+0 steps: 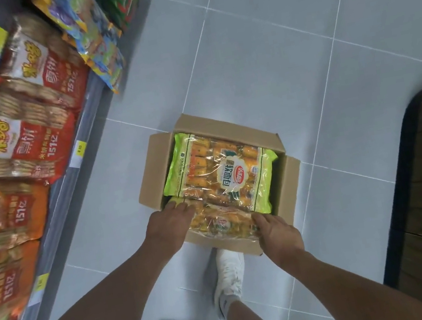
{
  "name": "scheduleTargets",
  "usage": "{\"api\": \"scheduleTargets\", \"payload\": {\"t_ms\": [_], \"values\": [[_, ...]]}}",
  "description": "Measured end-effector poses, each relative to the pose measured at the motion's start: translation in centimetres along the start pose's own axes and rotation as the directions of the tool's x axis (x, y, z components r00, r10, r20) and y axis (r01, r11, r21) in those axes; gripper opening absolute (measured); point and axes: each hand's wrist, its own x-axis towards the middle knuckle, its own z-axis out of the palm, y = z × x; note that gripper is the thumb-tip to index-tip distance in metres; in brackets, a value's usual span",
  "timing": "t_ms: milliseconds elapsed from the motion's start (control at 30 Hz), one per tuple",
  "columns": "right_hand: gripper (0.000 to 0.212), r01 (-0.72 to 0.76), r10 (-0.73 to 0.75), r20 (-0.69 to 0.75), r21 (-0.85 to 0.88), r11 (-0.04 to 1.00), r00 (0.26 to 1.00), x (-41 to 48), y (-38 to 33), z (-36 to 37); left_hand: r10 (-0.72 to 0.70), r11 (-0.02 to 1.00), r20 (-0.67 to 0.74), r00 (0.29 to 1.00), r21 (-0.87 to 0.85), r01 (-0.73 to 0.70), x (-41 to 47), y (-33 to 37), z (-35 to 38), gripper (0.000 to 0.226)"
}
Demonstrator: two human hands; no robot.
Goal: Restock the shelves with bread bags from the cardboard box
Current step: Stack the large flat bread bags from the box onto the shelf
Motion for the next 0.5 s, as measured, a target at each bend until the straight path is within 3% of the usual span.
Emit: {"api": "scheduleTargets", "payload": {"t_ms": [333, 500], "values": [[0.048, -0.007, 0.007, -0.03, 0.009, 1.0, 1.0, -8.0, -1.8, -8.2, -0.034, 0.999, -0.044, 0.998, -0.008, 0.034, -8.3, -0.6, -7.7, 0.067], [0.027, 0.039, -0.038, -0.076, 0.021, 0.999, 0.996, -13.0, -3.5, -14.4, -0.046, 0.998, -0.08, 0.996, -0.041, 0.043, -15.2, -1.6, -14.4, 0.045]]}}
